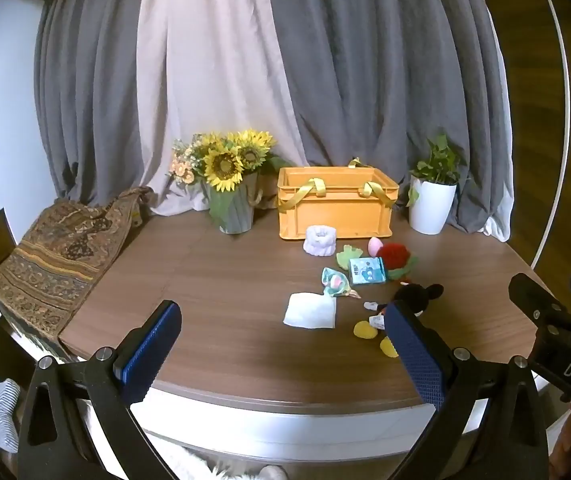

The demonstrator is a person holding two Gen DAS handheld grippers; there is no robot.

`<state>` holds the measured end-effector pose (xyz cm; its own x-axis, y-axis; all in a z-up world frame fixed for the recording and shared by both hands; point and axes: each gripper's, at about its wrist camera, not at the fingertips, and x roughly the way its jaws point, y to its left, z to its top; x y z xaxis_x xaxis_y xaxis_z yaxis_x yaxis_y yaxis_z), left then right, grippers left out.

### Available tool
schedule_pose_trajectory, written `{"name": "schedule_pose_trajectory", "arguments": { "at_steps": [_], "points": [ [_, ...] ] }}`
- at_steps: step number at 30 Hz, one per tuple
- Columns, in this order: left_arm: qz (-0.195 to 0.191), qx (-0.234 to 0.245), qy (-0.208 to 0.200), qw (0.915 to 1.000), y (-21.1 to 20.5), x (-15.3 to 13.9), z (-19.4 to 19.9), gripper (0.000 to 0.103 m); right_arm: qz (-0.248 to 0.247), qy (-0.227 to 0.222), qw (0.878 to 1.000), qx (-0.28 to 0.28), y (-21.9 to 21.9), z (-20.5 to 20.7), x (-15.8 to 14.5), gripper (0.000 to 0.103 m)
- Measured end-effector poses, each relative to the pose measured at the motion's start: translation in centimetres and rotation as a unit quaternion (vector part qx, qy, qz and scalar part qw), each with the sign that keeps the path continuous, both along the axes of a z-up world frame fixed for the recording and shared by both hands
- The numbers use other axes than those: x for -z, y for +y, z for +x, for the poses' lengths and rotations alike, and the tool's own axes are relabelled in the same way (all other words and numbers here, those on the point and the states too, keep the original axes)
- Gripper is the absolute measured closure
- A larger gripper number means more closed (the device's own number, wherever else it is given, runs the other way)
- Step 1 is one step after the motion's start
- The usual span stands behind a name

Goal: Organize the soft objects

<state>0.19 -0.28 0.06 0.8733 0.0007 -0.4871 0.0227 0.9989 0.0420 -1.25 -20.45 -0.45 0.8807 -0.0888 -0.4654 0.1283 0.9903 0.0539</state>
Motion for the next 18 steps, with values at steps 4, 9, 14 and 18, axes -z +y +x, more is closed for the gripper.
{"name": "schedule_pose_trajectory", "arguments": {
  "at_steps": [4,9,14,18],
  "points": [
    [-0.014,0.001,-0.016,0.9998,0.6,-0.6,-0.9,0.000,0.000,0.002,1.000,0.000,0.0,-0.3,0.2,0.000],
    [-0.009,0.003,-0.020,0.9997,-0.1,-1.6,-1.4,0.000,0.005,0.001,1.000,0.002,-0.4,-0.9,-0.8,0.000],
    [-0.006,0.002,-0.024,0.9997,-0.4,-2.0,-1.4,0.000,0.008,-0.005,1.000,0.002,-0.6,-1.2,-1.1,0.000],
    [-0.005,0.002,-0.026,0.9997,-0.7,-1.9,-1.5,0.000,0.010,-0.008,1.000,0.004,-0.8,-1.2,-1.2,0.000]
  ]
}}
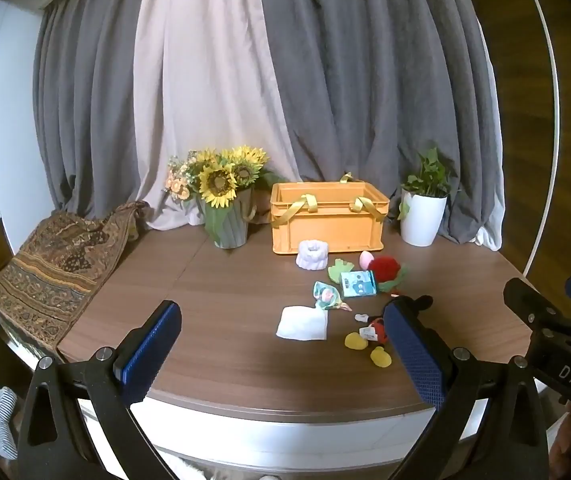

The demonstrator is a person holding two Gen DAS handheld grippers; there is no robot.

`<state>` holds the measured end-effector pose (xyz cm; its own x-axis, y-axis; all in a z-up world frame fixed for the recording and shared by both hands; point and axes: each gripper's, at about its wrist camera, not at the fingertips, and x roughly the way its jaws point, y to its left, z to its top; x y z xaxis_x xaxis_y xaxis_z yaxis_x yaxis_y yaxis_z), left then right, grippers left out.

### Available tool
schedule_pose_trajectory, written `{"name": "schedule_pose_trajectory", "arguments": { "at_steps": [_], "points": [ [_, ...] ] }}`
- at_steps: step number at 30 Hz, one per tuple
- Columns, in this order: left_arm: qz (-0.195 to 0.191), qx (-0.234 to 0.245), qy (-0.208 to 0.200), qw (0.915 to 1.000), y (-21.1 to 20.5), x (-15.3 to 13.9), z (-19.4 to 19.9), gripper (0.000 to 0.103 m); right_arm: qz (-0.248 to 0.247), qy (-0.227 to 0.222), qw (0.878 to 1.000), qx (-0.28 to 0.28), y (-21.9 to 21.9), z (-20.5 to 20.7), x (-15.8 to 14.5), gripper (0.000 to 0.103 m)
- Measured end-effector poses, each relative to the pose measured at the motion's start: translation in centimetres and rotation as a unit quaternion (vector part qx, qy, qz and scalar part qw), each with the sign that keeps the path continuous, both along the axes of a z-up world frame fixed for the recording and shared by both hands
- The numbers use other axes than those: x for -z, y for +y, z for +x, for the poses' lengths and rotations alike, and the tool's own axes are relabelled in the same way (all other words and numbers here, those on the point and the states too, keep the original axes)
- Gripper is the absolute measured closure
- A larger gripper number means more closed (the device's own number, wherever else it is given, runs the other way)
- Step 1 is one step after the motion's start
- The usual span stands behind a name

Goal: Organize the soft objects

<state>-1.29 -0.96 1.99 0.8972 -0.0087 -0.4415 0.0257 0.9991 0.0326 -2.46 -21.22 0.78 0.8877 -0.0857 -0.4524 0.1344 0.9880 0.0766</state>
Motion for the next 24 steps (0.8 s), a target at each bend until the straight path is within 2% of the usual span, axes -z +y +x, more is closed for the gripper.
{"name": "schedule_pose_trajectory", "arguments": {
  "at_steps": [24],
  "points": [
    [0.002,0.001,-0.005,1.0000,-0.12,-0.35,0.49,0.000,0.000,-0.006,1.000,-0.001,-0.24,0.15,-0.03,0.000]
  ]
}}
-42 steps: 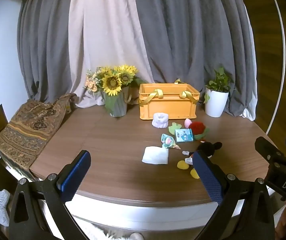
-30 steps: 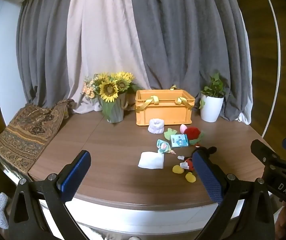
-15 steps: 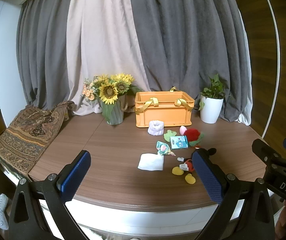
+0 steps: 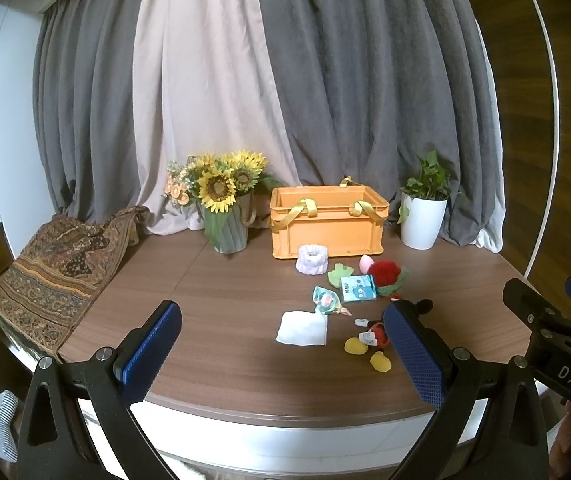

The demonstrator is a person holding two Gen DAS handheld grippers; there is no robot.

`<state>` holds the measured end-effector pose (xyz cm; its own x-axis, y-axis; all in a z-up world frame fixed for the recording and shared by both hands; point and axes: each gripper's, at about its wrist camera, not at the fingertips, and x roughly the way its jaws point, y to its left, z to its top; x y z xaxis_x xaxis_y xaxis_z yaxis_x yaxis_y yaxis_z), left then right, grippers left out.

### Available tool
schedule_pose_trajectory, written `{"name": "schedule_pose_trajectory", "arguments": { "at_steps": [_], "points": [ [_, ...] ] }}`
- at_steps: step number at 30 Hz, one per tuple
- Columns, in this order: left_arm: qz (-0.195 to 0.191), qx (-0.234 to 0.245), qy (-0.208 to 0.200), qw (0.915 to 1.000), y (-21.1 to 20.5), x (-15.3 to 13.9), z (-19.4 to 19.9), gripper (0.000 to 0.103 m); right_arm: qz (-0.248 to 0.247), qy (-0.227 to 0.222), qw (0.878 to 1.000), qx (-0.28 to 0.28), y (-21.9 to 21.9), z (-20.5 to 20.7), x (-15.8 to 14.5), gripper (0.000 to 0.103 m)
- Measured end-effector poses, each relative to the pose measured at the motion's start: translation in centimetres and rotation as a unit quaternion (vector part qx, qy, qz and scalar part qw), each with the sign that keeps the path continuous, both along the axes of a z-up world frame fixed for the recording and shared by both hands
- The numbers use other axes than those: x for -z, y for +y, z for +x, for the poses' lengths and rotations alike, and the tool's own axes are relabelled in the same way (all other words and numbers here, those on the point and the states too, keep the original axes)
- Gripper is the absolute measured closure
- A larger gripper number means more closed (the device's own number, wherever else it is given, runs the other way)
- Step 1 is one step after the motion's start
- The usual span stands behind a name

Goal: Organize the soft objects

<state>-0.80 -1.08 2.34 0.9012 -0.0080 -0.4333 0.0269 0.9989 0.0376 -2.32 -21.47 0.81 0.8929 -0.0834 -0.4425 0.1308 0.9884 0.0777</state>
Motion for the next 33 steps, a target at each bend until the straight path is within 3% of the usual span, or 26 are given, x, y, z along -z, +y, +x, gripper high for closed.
{"name": "schedule_pose_trajectory", "arguments": {
  "at_steps": [33],
  "points": [
    [-0.002,0.001,-0.002,1.0000,-0.1,0.4,0.0,0.000,0.004,-0.004,1.000,-0.001,-0.4,1.0,-0.4,0.000]
  ]
}}
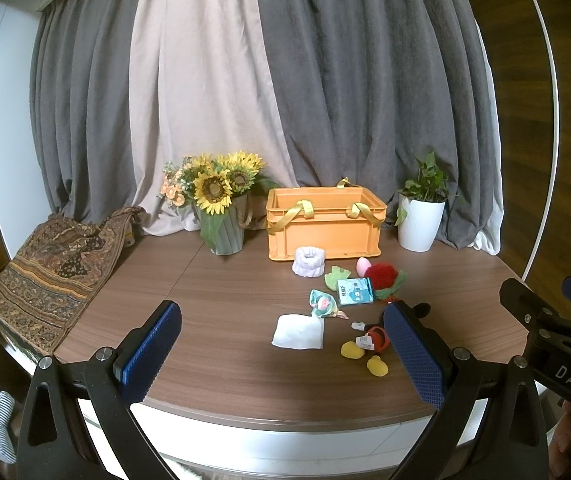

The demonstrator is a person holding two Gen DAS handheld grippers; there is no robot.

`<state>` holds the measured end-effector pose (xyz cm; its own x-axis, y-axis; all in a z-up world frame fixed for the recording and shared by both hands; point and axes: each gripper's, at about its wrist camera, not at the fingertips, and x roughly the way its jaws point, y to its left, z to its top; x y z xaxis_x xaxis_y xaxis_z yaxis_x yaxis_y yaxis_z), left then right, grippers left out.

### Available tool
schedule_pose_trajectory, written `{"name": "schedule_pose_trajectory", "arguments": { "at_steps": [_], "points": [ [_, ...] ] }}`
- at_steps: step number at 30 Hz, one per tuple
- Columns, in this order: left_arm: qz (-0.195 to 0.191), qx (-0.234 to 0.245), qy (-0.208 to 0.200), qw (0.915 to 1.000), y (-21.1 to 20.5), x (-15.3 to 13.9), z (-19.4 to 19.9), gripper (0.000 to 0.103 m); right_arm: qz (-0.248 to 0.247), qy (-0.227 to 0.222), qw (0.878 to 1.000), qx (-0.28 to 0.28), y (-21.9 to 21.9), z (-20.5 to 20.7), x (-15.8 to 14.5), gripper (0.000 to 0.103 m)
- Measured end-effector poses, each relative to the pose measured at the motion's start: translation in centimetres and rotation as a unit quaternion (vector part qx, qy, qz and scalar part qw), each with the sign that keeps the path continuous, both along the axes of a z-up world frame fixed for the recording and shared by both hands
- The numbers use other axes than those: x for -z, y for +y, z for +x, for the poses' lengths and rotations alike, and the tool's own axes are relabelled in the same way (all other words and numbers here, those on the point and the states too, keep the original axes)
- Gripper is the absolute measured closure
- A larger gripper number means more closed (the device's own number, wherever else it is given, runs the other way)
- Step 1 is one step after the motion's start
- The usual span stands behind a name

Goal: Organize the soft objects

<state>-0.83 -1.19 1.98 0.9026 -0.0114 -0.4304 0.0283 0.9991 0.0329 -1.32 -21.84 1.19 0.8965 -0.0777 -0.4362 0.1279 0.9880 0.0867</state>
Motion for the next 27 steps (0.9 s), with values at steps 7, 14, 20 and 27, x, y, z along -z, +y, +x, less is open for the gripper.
{"name": "schedule_pose_trajectory", "arguments": {
  "at_steps": [7,14,20,27],
  "points": [
    [0.001,0.000,0.006,1.0000,-0.4,-0.1,0.7,0.000,0.001,0.000,1.000,0.000,0.1,0.0,0.3,0.000],
    [-0.006,0.006,0.028,0.9996,-0.2,1.3,2.9,0.000,0.002,0.017,1.000,-0.002,0.6,1.7,1.4,0.000],
    [-0.008,0.016,0.054,0.9984,0.5,3.1,5.9,0.000,0.012,0.045,0.999,0.004,1.1,4.2,2.8,0.000],
    [-0.007,0.037,0.075,0.9965,1.3,5.6,9.9,0.000,0.029,0.086,0.996,0.016,1.6,7.9,5.3,0.000]
  ]
}}
